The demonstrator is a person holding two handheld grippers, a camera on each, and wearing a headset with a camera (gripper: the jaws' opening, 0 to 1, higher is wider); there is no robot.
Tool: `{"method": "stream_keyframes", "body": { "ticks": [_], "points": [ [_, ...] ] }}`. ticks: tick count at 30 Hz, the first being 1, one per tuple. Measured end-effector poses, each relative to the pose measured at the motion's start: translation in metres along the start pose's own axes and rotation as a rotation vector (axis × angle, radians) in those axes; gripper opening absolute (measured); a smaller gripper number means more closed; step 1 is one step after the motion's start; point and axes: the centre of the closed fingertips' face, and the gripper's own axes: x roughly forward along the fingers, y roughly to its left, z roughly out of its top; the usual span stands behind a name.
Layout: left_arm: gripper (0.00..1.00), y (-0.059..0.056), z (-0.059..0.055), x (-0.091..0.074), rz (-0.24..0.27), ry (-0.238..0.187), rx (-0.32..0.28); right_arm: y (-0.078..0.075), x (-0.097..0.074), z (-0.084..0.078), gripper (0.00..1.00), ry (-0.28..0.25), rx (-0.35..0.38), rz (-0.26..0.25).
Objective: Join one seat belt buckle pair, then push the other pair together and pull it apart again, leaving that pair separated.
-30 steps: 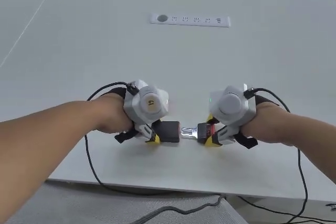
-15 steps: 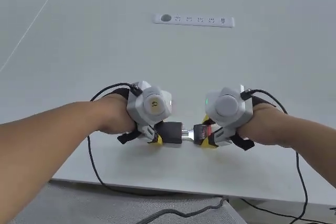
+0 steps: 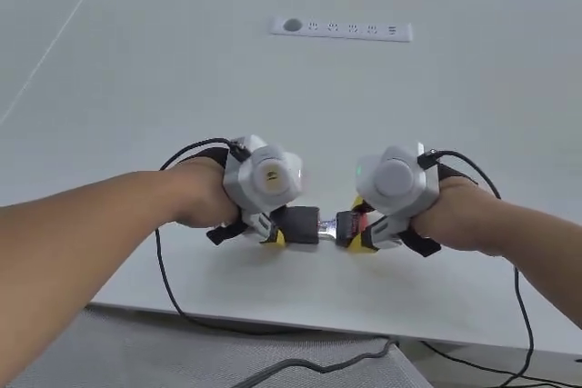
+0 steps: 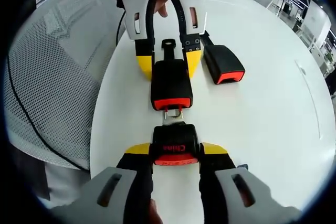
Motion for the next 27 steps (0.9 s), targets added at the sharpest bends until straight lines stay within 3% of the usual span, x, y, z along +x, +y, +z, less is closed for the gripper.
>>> {"method": "stream_keyframes", "body": {
  "ticks": [27],
  "points": [
    [0.32,0.0,-0.001,0.001,-0.002,-0.015,0.01,0.0,0.009,0.021,0.31,-0.096,0.009,-0.003]
  ]
}}
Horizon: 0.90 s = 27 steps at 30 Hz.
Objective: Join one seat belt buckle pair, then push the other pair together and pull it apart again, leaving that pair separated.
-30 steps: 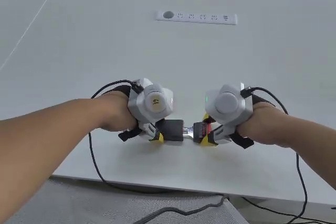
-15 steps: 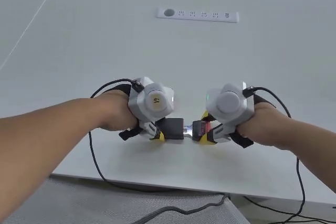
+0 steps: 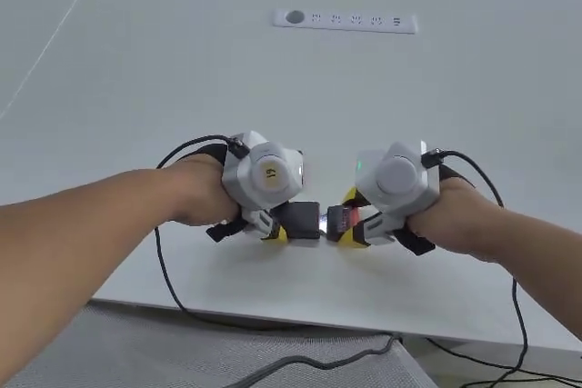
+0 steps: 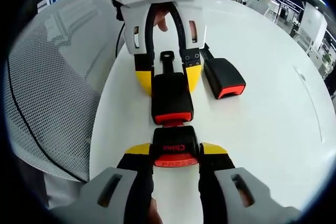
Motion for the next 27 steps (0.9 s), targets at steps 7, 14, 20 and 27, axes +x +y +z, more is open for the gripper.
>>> {"method": "stream_keyframes", "body": {
  "ticks": [7,14,20,27],
  "points": [
    [0.32,-0.002,-0.0004,0.0003,0.0,0.003,0.012,0.0059,0.0044,0.0027,0.3,-0.003,-0.009,0.011],
    [0.33,-0.0003,-0.0001,0.0,-0.003,-0.001,0.014,0.0049,0.0072,0.0013,0.3,-0.002,-0.006,0.01],
    [0.33,0.0001,-0.0003,0.0009,-0.003,-0.005,0.012,0.0012,0.008,0.0002,0.31,-0.003,0.0,0.01],
    [0.32,-0.0012,0.0001,-0.0006,-0.003,-0.017,0.003,-0.0009,0.0049,-0.0016,0.3,0.001,-0.017,0.009]
  ]
}}
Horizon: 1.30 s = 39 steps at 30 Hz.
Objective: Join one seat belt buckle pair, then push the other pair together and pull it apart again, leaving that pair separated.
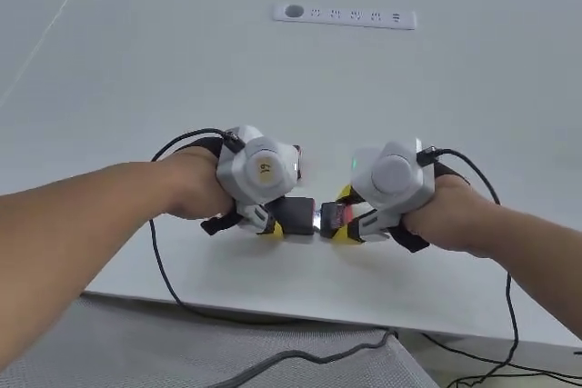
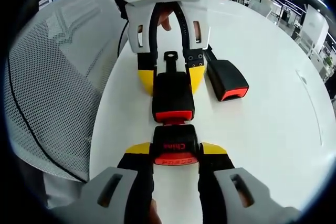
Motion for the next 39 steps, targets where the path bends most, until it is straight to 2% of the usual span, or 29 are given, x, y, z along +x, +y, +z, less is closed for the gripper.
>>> {"method": "stream_keyframes", "body": {
  "ticks": [8,29,32,34,39],
  "points": [
    [0.32,-0.0005,0.0,-0.0013,0.004,-0.017,-0.022,0.0001,-0.005,0.004,0.3,-0.002,0.001,-0.006],
    [0.32,0.001,-0.0019,-0.0023,0.001,-0.005,-0.022,0.0001,-0.0038,0.0038,0.31,-0.011,0.025,-0.011],
    [0.32,0.001,-0.0015,-0.0025,0.003,-0.008,-0.027,0.0,-0.0034,0.0035,0.31,-0.015,0.032,-0.009],
    [0.32,0.0012,-0.0015,-0.0027,0.008,-0.009,-0.04,0.0002,-0.0036,0.0039,0.32,-0.019,0.063,0.001],
    [0.33,0.0012,-0.002,-0.0019,0.009,0.004,-0.043,0.0024,-0.0011,0.0035,0.32,0.008,0.033,0.001]
  ]
}}
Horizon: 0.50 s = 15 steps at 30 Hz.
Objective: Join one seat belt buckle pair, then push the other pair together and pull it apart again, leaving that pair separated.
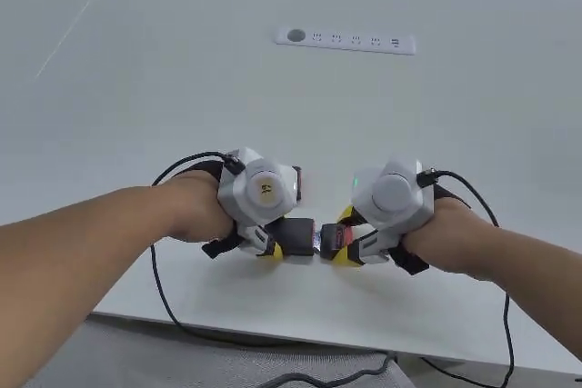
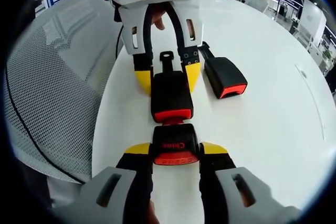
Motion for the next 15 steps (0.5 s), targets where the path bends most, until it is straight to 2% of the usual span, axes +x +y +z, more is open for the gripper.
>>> {"method": "stream_keyframes", "body": {
  "ticks": [12,14,15],
  "points": [
    [0.34,0.0011,-0.0008,0.0006,-0.007,0.005,0.01,0.0002,-0.0015,-0.0004,0.33,0.003,-0.007,-0.006],
    [0.34,0.0013,-0.0007,0.0008,-0.007,0.003,0.005,-0.0001,-0.0016,-0.0009,0.33,0.004,-0.004,-0.007],
    [0.34,0.0017,-0.0008,0.0009,-0.006,0.002,-0.019,0.0001,-0.002,-0.0007,0.33,0.004,0.004,-0.008]
  ]
}}
